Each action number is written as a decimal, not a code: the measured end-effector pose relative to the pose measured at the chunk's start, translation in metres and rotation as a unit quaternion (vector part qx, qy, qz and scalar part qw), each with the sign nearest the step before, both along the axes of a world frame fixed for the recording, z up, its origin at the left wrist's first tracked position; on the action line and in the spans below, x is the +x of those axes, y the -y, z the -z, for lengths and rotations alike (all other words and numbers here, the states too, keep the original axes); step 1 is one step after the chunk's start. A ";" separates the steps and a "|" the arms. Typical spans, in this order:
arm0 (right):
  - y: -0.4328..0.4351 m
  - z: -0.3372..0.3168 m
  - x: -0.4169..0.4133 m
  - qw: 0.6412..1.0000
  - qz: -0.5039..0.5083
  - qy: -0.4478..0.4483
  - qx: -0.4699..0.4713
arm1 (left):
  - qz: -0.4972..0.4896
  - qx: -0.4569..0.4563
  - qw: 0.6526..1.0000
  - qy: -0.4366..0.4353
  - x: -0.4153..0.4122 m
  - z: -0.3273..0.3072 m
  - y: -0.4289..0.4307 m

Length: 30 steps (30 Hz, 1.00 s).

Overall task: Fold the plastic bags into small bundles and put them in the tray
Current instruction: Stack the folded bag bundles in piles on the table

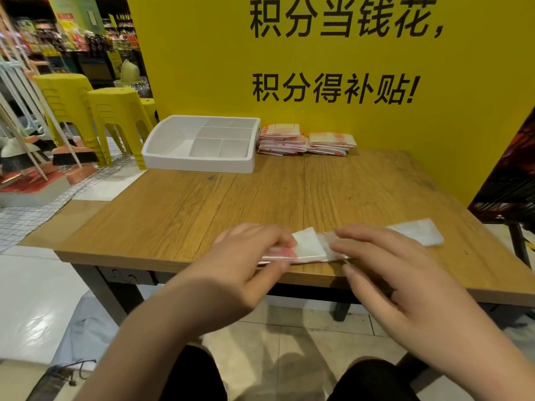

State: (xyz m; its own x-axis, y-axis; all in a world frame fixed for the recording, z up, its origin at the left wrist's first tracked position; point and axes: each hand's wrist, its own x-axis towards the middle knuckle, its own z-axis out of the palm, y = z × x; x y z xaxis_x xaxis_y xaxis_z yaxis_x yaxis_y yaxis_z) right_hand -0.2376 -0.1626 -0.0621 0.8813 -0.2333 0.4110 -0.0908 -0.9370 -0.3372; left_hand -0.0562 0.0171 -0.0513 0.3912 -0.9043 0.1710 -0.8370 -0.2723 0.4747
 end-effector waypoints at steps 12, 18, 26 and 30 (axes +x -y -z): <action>-0.003 0.008 0.016 0.980 0.015 -0.127 -0.153 | -0.062 -0.106 0.962 0.242 -0.030 0.043 0.021; -0.007 0.012 0.016 0.981 0.031 -0.128 -0.140 | -0.090 -0.012 0.957 0.275 -0.036 0.047 0.028; 0.007 -0.001 0.009 0.982 0.059 -0.177 -0.032 | -0.045 0.040 0.945 0.322 -0.026 0.042 0.024; 0.046 -0.016 -0.017 0.965 0.117 -0.229 0.050 | -0.046 0.040 0.946 0.317 -0.026 0.041 0.023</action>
